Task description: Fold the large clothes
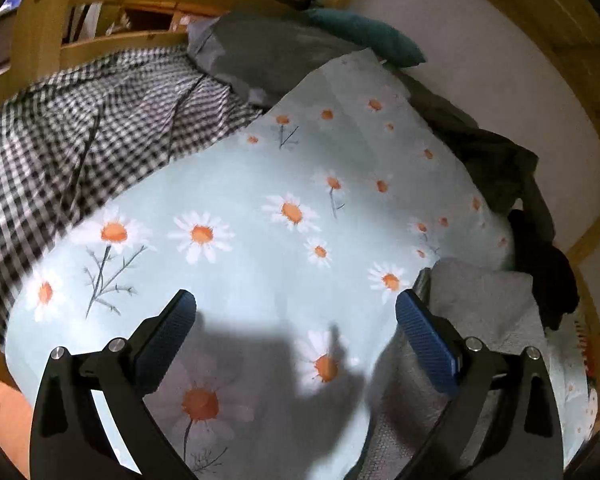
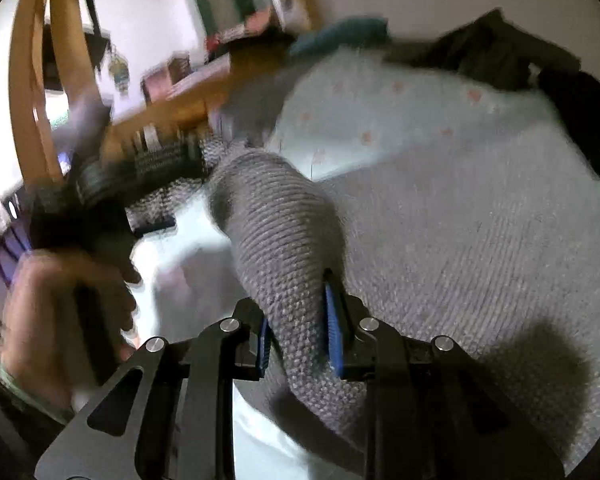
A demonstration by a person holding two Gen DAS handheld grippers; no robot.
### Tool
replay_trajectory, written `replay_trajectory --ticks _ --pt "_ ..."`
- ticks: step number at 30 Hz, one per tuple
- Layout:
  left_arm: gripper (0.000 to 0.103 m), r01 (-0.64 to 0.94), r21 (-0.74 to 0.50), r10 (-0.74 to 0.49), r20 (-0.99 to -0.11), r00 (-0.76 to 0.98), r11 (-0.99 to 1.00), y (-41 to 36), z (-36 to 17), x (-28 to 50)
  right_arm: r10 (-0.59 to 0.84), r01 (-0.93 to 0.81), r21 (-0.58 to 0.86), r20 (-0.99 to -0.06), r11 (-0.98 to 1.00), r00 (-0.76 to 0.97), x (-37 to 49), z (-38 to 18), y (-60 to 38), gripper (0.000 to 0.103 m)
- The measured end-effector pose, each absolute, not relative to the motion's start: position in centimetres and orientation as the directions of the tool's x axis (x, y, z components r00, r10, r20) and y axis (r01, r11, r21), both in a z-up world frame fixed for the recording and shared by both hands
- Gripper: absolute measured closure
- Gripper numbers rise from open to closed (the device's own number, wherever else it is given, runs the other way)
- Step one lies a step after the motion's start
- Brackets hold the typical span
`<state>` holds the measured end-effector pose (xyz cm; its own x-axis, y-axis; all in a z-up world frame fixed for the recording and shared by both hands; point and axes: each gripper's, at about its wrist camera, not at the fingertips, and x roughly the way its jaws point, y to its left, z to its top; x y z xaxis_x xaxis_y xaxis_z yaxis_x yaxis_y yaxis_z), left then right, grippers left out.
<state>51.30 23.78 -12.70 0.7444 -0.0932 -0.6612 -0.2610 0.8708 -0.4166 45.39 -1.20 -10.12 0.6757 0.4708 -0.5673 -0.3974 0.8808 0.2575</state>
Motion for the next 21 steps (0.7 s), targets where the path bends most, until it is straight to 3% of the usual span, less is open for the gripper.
replay_trajectory --ticks 5,7,8,9,10,14,17,19,21 --pt "0.005 -0.129 -0.492 -0.221 -0.591 0.776 0.861 22.1 -10.4 50.9 0.474 -0.455 0.200 -0.609 0.868 0.636 45.4 -10.6 -0.5 0.078" --pt "0.005 -0.060 -0.483 -0.245 -0.543 0.803 0.874 20.7 -7.5 49.7 0.481 -0.480 0.188 -0.627 0.857 0.612 45.3 -10.0 -0.3 0.071" --pt "0.005 -0.031 -0.473 -0.256 -0.530 0.808 0.881 20.1 -6.4 49.3 0.525 -0.517 0.218 -0.625 0.828 0.578 44.9 -9.4 -0.4 0.049" --pt "0.005 0.003 -0.458 -0.271 -0.520 0.810 0.889 19.4 -5.2 48.7 0.605 -0.574 0.279 -0.604 0.770 0.519 44.2 -8.8 -0.9 0.014" --pt "0.005 0.041 -0.442 -0.289 -0.510 0.810 0.896 18.6 -3.8 48.2 0.717 -0.654 0.361 -0.551 0.665 0.426 42.9 -7.7 -1.3 0.004" --pt "0.005 0.135 -0.411 -0.353 -0.518 0.779 0.901 15.4 -1.1 48.4 0.793 -0.715 0.384 -0.460 0.583 0.399 38.2 -4.1 -4.9 0.004" --pt "0.005 0.205 -0.317 -0.358 -0.571 0.739 0.926 11.6 -1.6 50.5 0.688 -0.600 0.341 -0.423 0.723 0.589 38.4 -2.0 -9.6 0.004" --pt "0.005 0.184 -0.249 -0.302 -0.616 0.728 0.951 9.6 -3.6 52.8 0.530 -0.443 0.291 -0.477 0.848 0.701 40.2 -2.0 -11.4 0.004" --pt "0.005 0.156 -0.176 -0.235 -0.705 0.669 0.972 7.6 -6.8 55.4 0.373 -0.274 0.253 -0.595 0.928 0.712 43.2 -3.9 -12.7 0.004"
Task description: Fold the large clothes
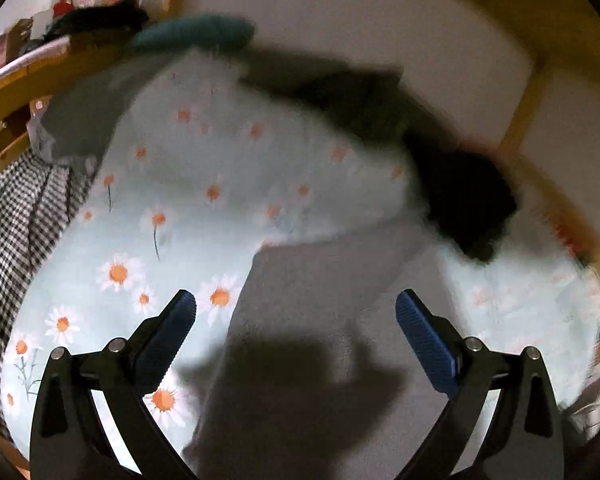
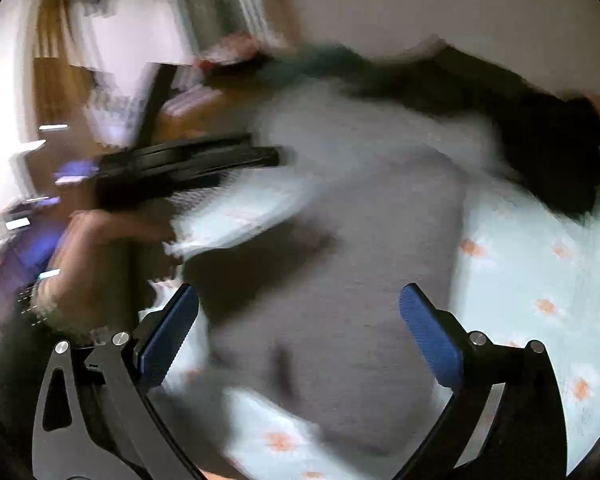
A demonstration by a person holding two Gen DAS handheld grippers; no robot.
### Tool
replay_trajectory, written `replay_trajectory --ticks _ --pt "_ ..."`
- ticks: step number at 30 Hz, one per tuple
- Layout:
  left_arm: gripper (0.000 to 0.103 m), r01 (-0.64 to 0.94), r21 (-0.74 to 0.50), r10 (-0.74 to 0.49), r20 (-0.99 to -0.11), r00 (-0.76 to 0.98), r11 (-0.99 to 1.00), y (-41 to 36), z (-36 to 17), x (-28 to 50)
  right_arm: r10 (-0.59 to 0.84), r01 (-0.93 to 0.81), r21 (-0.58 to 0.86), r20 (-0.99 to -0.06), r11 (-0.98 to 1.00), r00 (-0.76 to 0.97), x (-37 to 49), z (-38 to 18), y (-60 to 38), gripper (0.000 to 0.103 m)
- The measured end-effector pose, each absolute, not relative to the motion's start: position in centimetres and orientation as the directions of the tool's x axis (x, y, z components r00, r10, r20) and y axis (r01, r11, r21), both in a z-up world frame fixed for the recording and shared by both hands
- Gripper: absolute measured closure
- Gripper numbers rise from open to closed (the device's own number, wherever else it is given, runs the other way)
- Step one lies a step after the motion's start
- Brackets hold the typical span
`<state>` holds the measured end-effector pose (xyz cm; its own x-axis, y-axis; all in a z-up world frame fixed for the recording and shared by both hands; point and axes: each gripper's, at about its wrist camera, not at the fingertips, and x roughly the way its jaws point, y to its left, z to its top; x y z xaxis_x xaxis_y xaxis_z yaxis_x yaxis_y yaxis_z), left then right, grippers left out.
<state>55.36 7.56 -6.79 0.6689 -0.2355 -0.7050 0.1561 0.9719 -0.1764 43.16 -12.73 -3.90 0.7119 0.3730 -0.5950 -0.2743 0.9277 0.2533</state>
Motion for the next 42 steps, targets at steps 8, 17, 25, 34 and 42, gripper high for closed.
replay_trajectory --ticks 8,17,25,34,42 --pt "0.005 0.125 -0.299 -0.318 -0.784 0.533 0.946 8.4 -15.3 54.9 0.345 -0.149 0.313 -0.796 0.938 0.498 44.0 -12.6 -13.9 0.007" --pt "0.004 0.119 -0.342 -0.345 -0.739 0.579 0.932 9.5 -16.6 53.2 0.398 -0.145 0.411 -0.638 0.900 0.659 44.9 -6.4 -18.6 0.006" --pt "0.004 0.124 -0.289 -0.300 -0.715 0.632 0.949 9.4 -16.5 52.9 0.258 0.040 0.313 -0.843 0.949 0.472 61.3 -7.5 -17.7 0.023" --pt "0.004 0.123 -0.322 -0.325 -0.708 0.627 0.939 10.0 -17.0 53.2 0.226 0.033 0.266 -0.872 0.964 0.433 60.5 -11.9 -18.9 0.003" --pt "0.004 0.122 -0.322 -0.324 -0.707 0.628 0.939 10.0 -17.2 53.1 0.314 -0.143 0.280 -0.841 0.949 0.441 50.6 -7.2 -17.5 0.003"
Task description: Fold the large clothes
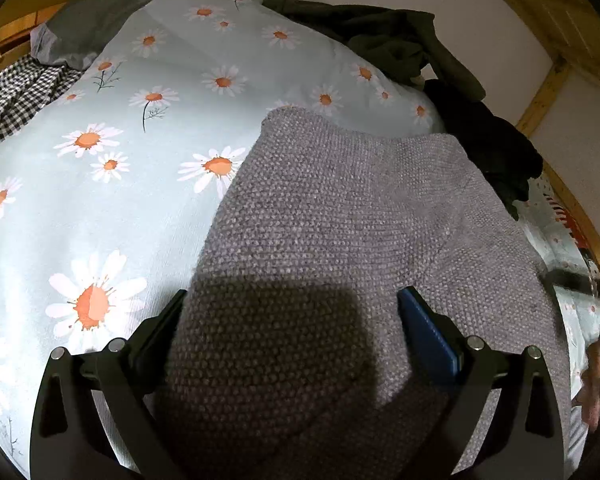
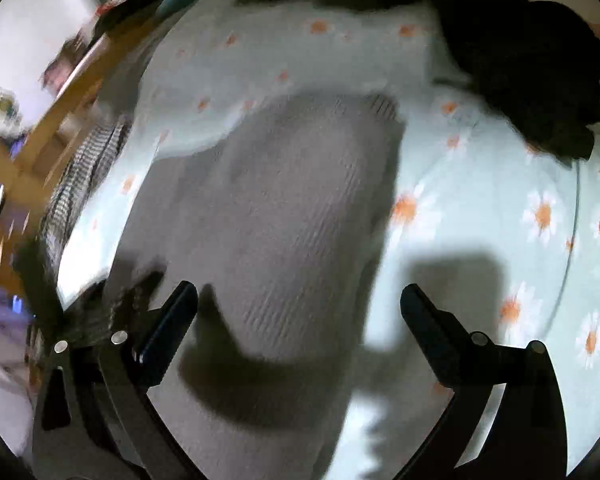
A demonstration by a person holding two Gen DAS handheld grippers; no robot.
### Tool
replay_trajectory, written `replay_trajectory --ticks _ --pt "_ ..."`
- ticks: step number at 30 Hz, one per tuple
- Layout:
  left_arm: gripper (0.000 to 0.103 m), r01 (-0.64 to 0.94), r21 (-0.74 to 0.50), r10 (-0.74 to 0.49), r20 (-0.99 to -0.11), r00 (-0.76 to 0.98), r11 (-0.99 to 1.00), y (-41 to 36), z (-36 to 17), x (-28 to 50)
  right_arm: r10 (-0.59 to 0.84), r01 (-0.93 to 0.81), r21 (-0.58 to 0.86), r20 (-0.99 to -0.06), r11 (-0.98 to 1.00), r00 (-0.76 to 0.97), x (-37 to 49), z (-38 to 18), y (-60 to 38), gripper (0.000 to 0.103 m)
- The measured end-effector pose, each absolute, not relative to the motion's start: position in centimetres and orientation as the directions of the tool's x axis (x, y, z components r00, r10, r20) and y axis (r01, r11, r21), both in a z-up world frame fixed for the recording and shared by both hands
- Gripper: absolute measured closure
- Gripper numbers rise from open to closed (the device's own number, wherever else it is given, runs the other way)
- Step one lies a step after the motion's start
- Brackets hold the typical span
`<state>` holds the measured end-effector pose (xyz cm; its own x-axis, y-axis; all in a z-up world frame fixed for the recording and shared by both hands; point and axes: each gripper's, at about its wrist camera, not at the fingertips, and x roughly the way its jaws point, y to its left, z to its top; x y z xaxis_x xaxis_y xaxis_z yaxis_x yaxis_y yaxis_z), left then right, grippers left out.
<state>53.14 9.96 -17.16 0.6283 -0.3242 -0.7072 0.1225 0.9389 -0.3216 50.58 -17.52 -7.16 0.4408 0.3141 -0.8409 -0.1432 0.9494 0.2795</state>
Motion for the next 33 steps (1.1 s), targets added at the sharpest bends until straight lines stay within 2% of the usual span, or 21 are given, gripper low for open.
replay_trajectory --ticks 4,8,11,13,16,20,22,25,26,28,29,32,33 --pt "0.004 0.124 -0.322 -0.325 -0.708 0.627 0.939 10.0 -17.2 53.1 0.370 -0.154 0.337 -0.826 0.929 0.424 48.5 -11.3 -18.3 0.003" --pt "0.004 0.125 -0.333 -0.335 -0.707 0.623 0.935 10.2 -17.2 53.1 0.546 -0.110 0.549 -0.748 0.829 0.376 48.1 -12.1 -20.9 0.003" --pt "0.004 0.124 -0.357 -0.354 -0.705 0.614 0.926 10.4 -17.4 53.2 0.705 -0.102 0.712 -0.646 0.695 0.293 47.7 -14.0 -23.2 0.003" --pt "0.004 0.125 -0.353 -0.351 -0.705 0.617 0.927 10.3 -17.3 53.2 0.814 -0.072 0.823 -0.539 0.563 0.216 48.1 -16.3 -24.5 0.003" --pt "0.004 0.124 -0.354 -0.351 -0.703 0.618 0.927 10.3 -17.4 53.2 0.866 -0.121 0.859 -0.482 0.497 0.134 48.2 -16.5 -23.7 0.003" --pt "0.004 0.127 -0.356 -0.355 -0.704 0.615 0.926 10.4 -17.5 53.2 0.783 -0.183 0.762 -0.613 0.622 0.107 48.8 -16.4 -20.5 0.002" --pt "0.004 0.129 -0.362 -0.361 -0.705 0.611 0.923 10.4 -17.5 53.3 0.758 -0.160 0.741 -0.642 0.652 0.117 49.4 -16.4 -20.0 0.002" --pt "0.004 0.129 -0.369 -0.367 -0.702 0.610 0.920 10.5 -17.5 53.3 0.780 -0.069 0.780 -0.607 0.621 0.151 49.7 -16.7 -21.3 0.002" --pt "0.004 0.129 -0.374 -0.371 -0.699 0.612 0.918 10.6 -17.4 53.3 0.791 -0.047 0.797 -0.587 0.602 0.176 49.4 -16.8 -21.9 0.004" --pt "0.004 0.124 -0.403 -0.387 -0.682 0.620 0.907 11.0 -17.3 52.9 0.789 -0.045 0.800 -0.579 0.599 0.205 48.7 -16.8 -22.5 0.017" --pt "0.005 0.114 -0.421 -0.394 -0.673 0.625 0.900 11.3 -17.1 52.7 0.813 -0.021 0.831 -0.539 0.557 0.223 48.2 -17.0 -23.3 0.024" --pt "0.005 0.044 -0.508 -0.392 -0.604 0.695 0.860 12.9 -15.5 50.1 0.844 -0.016 0.870 -0.475 0.494 0.249 47.8 -17.3 -24.2 0.031" --pt "0.005 0.018 -0.577 -0.401 -0.543 0.738 0.816 13.9 -14.8 48.2 0.868 -0.004 0.902 -0.414 0.432 0.274 47.3 -17.6 -25.1 0.032"
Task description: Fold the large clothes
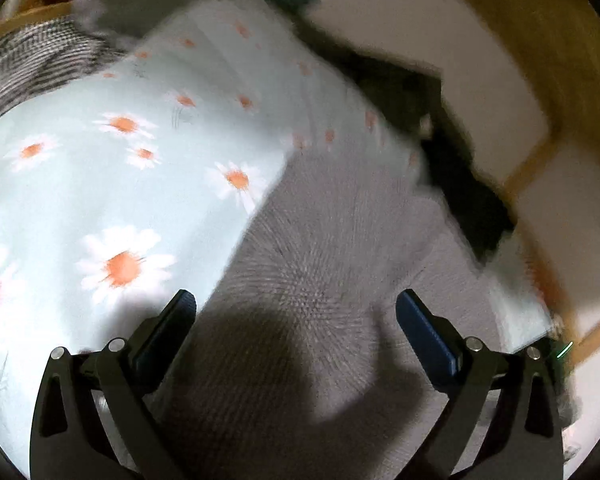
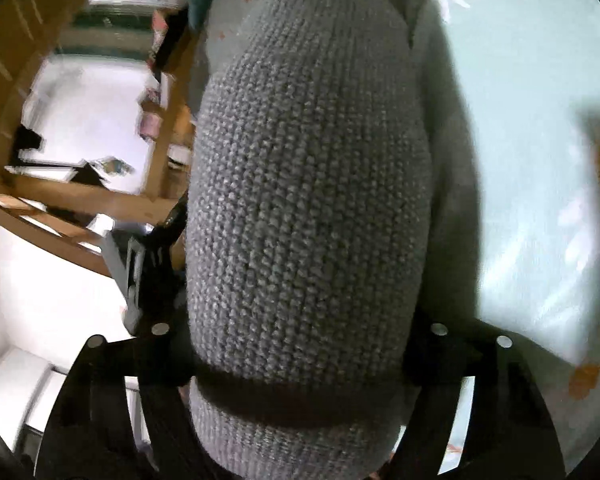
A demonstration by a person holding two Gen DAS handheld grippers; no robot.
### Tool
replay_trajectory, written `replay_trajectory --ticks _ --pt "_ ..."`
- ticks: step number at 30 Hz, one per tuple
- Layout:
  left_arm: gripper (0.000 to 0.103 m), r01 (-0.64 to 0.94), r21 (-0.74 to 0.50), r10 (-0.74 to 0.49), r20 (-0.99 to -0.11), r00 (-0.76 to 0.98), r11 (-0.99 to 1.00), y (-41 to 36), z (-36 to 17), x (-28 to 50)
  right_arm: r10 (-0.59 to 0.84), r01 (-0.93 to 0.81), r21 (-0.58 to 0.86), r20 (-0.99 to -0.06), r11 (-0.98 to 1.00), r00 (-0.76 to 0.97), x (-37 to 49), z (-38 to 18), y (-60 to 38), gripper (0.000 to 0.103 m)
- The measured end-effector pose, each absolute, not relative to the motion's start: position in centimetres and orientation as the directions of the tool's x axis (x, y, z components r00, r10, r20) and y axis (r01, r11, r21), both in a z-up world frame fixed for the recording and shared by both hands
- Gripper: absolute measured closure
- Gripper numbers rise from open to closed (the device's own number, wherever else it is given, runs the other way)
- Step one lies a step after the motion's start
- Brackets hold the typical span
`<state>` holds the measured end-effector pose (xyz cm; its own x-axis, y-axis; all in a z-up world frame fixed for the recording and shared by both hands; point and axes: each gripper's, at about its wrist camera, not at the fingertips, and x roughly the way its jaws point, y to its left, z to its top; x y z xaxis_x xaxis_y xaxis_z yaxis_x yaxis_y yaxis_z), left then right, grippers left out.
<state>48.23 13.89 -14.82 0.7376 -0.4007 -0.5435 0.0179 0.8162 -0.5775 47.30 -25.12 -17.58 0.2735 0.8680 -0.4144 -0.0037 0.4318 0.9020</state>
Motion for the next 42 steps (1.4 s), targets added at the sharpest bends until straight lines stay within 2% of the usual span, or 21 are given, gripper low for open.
replay_trajectory --ticks 3,6,9,15,18,21,24,27,28,29,30,31,32,36,42 --pt "0.005 -0.058 -0.753 -0.435 -0.439 0.786 0.655 15.6 -15.5 43.2 0.916 0.030 0.979 -0.198 0.201 0.349 46.5 -19.2 -27.8 0.033" --pt "0.005 -0.112 -0.851 -0.439 -0.373 0.817 0.513 15.4 -17.1 37.4 0.915 0.054 0.990 -0.140 0.130 0.379 46.4 -20.1 -28.7 0.033" --pt "0.005 -0.093 -0.876 -0.338 -0.278 0.899 0.473 14.0 -17.2 31.8 0.916 0.068 0.992 -0.121 0.103 0.383 46.3 -20.5 -29.2 0.033" --pt "0.005 -0.221 -0.963 -0.538 -0.270 0.798 0.156 10.1 -23.0 30.7 0.918 0.083 0.993 -0.111 0.086 0.380 45.7 -20.6 -29.4 0.033" --pt "0.005 -0.222 -0.974 -0.560 -0.212 0.801 0.051 9.7 -24.9 32.0 0.923 0.082 0.992 -0.122 0.099 0.364 44.7 -20.3 -26.7 0.034" --pt "0.005 -0.155 -0.981 -0.477 -0.193 0.857 0.118 10.6 -23.9 32.8 0.935 0.074 0.989 -0.147 0.130 0.324 43.6 -19.7 -25.4 0.034" --pt "0.005 -0.160 -0.980 -0.484 -0.196 0.853 0.114 10.8 -23.7 33.4 0.947 0.063 0.985 -0.175 0.164 0.268 41.6 -19.5 -25.1 0.034" --pt "0.005 -0.213 -0.973 -0.568 -0.228 0.791 0.094 11.1 -24.7 34.3 0.951 0.050 0.978 -0.206 0.200 0.231 39.3 -19.4 -25.5 0.034" --pt "0.005 -0.218 -0.971 -0.633 -0.231 0.739 0.099 10.9 -24.9 35.1 0.948 0.042 0.976 -0.217 0.213 0.232 38.5 -19.3 -25.9 0.034" --pt "0.008 -0.210 -0.973 -0.661 -0.221 0.717 0.098 10.7 -24.8 35.5 0.945 0.035 0.974 -0.226 0.224 0.236 37.9 -19.2 -26.5 0.035" --pt "0.015 -0.193 -0.976 -0.674 -0.207 0.709 0.097 10.5 -24.6 35.7 0.944 0.032 0.974 -0.226 0.225 0.241 37.5 -19.0 -26.8 0.035" --pt "0.038 -0.177 -0.972 -0.684 -0.233 0.691 0.153 10.0 -23.7 36.0 0.943 0.023 0.975 -0.221 0.223 0.248 37.5 -18.6 -27.1 0.035" --pt "0.043 -0.154 -0.967 -0.685 -0.252 0.684 0.202 9.5 -22.8 36.2 0.941 0.007 0.975 -0.217 0.223 0.259 37.6 -17.8 -27.3 0.035" --pt "0.049 -0.063 -0.968 -0.668 -0.212 0.713 0.241 9.5 -18.6 36.9 0.941 -0.086 0.968 -0.205 0.235 0.270 38.4 -14.1 -27.4 0.036" --pt "0.053 0.107 -0.962 -0.563 -0.056 0.825 0.252 13.7 -10.4 38.9 0.959 -0.276 0.931 -0.181 0.239 0.219 43.2 -6.2 -23.4 0.036"
